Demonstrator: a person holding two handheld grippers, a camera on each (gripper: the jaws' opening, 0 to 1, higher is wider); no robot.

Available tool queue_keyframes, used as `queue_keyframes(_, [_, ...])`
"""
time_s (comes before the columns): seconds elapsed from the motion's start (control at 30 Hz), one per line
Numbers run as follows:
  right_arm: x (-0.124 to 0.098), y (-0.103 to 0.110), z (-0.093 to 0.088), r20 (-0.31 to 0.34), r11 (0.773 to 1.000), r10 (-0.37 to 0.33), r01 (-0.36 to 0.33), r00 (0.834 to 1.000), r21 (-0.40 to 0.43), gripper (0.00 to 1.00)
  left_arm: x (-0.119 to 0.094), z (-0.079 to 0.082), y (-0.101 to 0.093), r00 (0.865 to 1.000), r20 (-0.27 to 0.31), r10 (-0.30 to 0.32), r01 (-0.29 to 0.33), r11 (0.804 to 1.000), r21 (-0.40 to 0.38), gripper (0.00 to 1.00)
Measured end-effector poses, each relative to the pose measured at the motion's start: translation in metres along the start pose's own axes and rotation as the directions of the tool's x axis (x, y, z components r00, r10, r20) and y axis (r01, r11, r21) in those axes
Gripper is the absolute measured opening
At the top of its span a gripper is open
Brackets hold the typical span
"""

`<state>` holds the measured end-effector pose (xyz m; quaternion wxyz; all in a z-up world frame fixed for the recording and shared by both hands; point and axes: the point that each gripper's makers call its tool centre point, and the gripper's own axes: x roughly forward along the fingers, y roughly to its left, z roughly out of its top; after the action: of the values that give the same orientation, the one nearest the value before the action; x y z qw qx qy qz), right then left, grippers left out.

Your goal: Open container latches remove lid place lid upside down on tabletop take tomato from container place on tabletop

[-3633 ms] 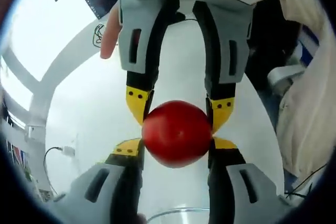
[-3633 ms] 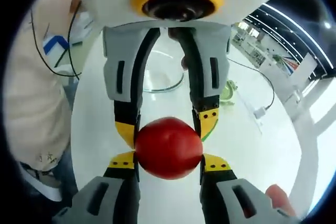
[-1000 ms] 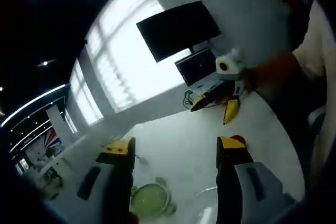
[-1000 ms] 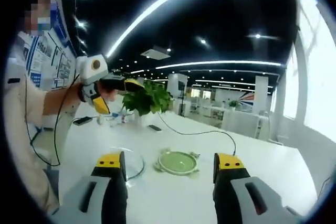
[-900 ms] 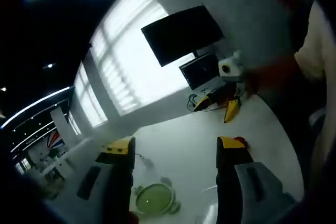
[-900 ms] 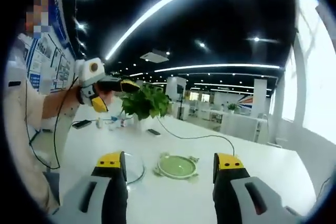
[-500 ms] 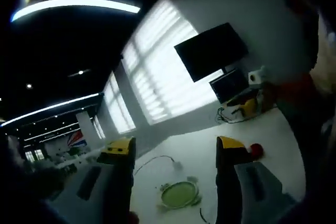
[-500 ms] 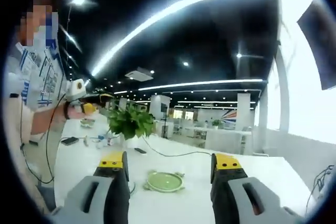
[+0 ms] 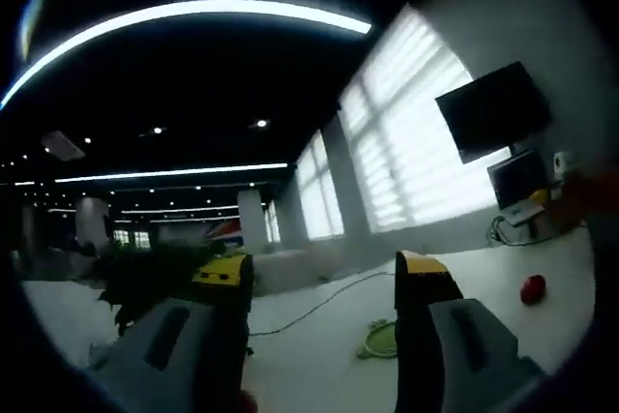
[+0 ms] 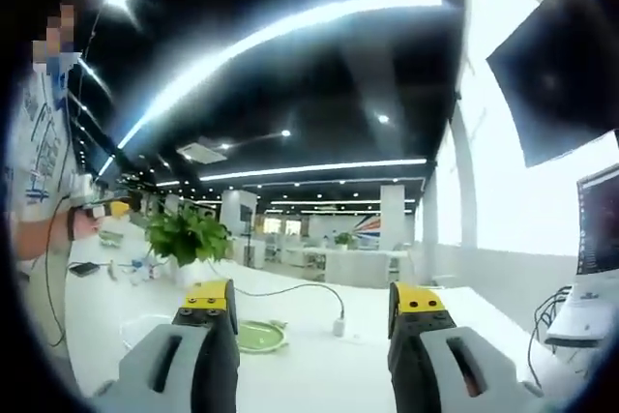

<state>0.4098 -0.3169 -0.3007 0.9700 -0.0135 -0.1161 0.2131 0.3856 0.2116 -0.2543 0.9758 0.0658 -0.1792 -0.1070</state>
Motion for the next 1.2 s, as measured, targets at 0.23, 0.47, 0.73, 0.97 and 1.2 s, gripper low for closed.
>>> queue_keyframes(0.23, [-0.028,-0.008,-0.007,0.034,0.996,-0.079,0.078,0.996,0.039,0.55,-0.050,-0.050,0.049,0.974,-0.086,0.211,-0.210,0.977,0.025,0.55])
queue_keyframes(0.47, [-0.053,-0.022,-0.029,0.024,0.984,-0.156,0.153,0.988,0.090,0.54,-0.097,-0.108,0.068,0.931,-0.205,0.303,-0.321,0.945,-0.059,0.59])
queue_keyframes(0.73, [-0.067,-0.031,-0.047,-0.029,0.977,-0.194,0.196,0.981,0.084,0.53,-0.124,-0.134,0.068,0.909,-0.255,0.331,-0.365,0.926,-0.100,0.59])
queue_keyframes(0.97, [-0.073,-0.036,-0.049,-0.026,0.970,-0.217,0.218,0.976,0.109,0.52,-0.124,-0.137,0.064,0.910,-0.259,0.325,-0.361,0.927,-0.104,0.59])
queue_keyframes(1.2, [-0.075,-0.037,-0.053,-0.031,0.967,-0.223,0.225,0.974,0.122,0.51,-0.121,-0.133,0.061,0.914,-0.252,0.317,-0.351,0.931,-0.103,0.59])
